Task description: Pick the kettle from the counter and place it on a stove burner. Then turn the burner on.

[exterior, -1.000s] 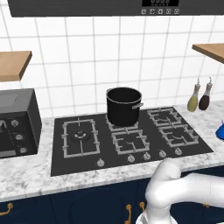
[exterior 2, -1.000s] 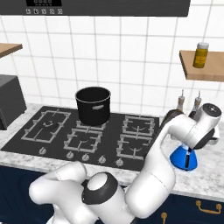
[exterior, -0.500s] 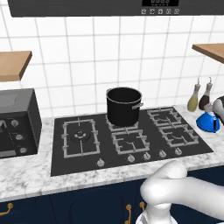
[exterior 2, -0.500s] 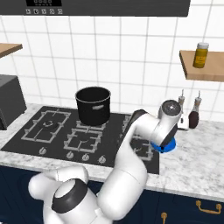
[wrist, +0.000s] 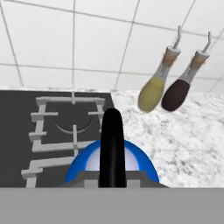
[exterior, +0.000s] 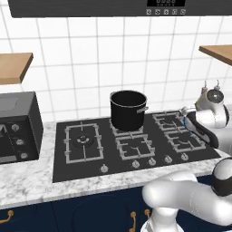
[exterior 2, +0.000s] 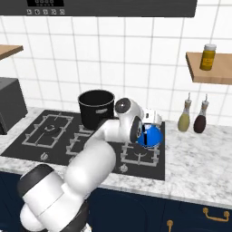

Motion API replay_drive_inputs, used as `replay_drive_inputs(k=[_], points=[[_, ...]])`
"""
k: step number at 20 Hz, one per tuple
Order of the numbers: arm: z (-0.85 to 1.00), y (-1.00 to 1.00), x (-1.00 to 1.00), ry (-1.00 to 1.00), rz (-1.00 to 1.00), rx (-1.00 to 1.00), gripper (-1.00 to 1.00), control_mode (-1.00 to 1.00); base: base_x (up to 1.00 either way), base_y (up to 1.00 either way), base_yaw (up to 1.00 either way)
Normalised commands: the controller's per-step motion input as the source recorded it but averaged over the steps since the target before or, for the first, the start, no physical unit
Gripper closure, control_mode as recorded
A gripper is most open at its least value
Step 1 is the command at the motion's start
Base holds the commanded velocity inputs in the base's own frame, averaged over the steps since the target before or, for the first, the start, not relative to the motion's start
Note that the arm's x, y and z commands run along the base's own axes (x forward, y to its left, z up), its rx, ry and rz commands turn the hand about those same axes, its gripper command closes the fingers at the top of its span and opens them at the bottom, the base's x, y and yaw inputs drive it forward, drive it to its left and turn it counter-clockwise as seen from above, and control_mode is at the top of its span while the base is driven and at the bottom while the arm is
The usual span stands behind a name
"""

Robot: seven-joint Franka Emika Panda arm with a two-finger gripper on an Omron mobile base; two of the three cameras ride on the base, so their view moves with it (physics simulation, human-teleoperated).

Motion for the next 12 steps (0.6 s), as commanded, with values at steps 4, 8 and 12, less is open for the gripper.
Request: replay_drive_inputs(k=[4,8,12], points=[[0.78,1.0,0.0,0.06,0.0,-0.13,1.0,-1.0,0.0,0.0,0.0],[0.8,1.0,-0.19,0.0,0.0,-0.07,1.0,-1.0,0.0,0.0,0.0],[0.85,1.0,-0.3,0.0,0.0,-0.01,1.0,-1.0,0.0,0.0,0.0]])
